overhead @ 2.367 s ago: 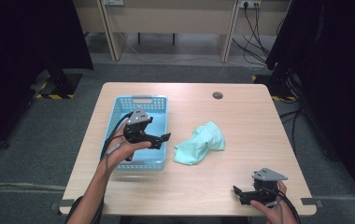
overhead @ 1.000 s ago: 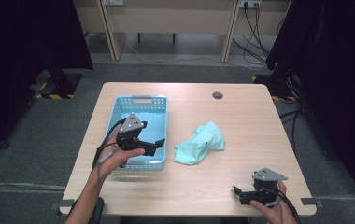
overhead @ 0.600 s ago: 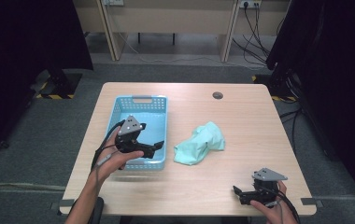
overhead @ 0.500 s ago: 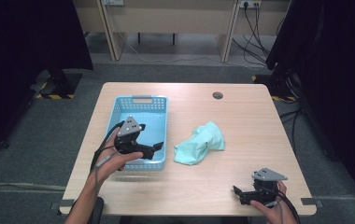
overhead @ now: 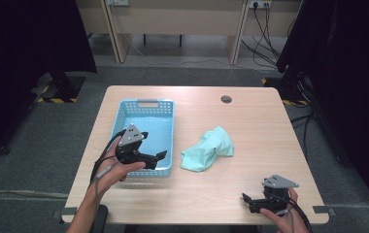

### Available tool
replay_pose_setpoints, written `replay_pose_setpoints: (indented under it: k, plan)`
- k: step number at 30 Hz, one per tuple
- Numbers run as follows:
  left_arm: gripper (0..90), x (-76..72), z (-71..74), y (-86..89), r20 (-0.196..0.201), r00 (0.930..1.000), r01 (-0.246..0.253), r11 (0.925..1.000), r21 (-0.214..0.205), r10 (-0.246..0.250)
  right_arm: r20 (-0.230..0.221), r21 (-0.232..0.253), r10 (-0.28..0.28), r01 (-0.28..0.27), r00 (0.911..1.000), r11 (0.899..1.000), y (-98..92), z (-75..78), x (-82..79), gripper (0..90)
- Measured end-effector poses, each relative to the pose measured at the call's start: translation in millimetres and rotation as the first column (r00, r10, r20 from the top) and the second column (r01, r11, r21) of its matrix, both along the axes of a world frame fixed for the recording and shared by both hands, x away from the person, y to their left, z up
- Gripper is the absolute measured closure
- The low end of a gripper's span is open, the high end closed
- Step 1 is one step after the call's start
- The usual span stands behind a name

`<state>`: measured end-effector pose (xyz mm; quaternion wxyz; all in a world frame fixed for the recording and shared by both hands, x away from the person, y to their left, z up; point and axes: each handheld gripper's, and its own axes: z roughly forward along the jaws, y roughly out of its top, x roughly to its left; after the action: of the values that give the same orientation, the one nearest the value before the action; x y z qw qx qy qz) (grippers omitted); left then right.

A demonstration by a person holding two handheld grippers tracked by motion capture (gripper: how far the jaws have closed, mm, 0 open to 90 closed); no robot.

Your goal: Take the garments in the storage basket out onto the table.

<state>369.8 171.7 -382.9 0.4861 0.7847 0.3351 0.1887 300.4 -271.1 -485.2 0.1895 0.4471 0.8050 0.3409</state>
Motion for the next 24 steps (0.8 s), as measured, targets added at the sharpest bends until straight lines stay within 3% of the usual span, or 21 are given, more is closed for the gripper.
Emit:
replay_pose_setpoints:
  k: [24]
  plan:
    - [5.9,-18.6,-7.3,18.5,-0.012,0.9998,-0.014,0.9998,-0.016,0.014,0.0,0.0,0.0,0.0,1.0,1.0,0.0,0.0,0.0,0.2]
